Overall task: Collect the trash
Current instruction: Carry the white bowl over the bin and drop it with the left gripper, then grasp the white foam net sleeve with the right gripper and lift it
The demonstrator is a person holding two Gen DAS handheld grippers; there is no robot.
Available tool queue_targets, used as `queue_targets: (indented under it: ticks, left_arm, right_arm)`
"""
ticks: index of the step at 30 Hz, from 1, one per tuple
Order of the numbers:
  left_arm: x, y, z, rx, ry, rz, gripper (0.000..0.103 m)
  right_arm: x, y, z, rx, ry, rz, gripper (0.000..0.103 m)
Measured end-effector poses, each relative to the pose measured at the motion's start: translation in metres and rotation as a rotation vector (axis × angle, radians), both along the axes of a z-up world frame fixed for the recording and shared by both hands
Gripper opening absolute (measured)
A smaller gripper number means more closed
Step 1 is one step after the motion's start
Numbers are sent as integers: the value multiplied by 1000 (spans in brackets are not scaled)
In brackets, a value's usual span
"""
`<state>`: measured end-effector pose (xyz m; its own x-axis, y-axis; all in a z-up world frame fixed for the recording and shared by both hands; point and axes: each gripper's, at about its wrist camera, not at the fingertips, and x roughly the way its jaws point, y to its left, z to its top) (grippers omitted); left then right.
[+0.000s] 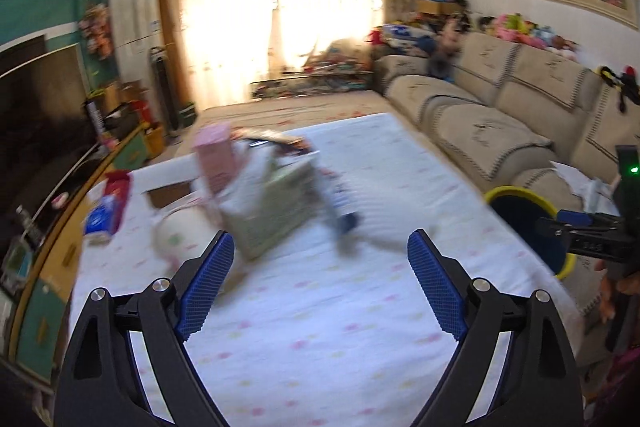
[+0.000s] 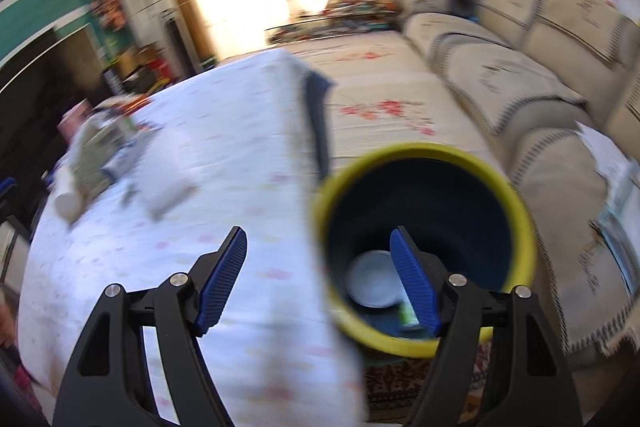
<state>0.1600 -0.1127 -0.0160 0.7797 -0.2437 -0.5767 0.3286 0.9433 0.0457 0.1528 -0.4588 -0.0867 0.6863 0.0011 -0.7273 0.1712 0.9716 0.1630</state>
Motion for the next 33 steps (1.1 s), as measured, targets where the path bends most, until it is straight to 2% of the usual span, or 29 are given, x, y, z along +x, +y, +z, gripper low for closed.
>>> queue_targets:
  ticks: [3, 7, 12, 15, 21, 24, 28, 33]
  left_arm:
    - [13, 41, -15, 14, -6, 83, 87]
    - [25, 75, -36, 7, -15, 158, 87]
    - [36, 91, -61, -69, 32, 167, 87]
    - [42, 90, -69, -76, 67, 155, 87]
    - [44, 93, -73, -110, 88, 150, 88]
    - [45, 95, -76, -119, 96, 159, 88]
    - [45, 96, -78, -125, 104, 164, 88]
    - [44, 92, -80, -114, 101, 159, 88]
  right_arm:
    - [23, 36, 3, -6, 6, 88, 70]
    - [55, 82, 7, -20, 8, 182, 70]
    - [97, 120, 0, -87, 42, 262, 70]
    - [123, 129, -9, -140, 76, 277, 70]
    - [145, 134, -28, -110, 130, 294, 70]
    - [146, 137, -30, -88, 136, 313, 55]
    - [137, 137, -21, -93, 110, 312, 19]
    - [112, 140, 5, -125, 18, 301, 14]
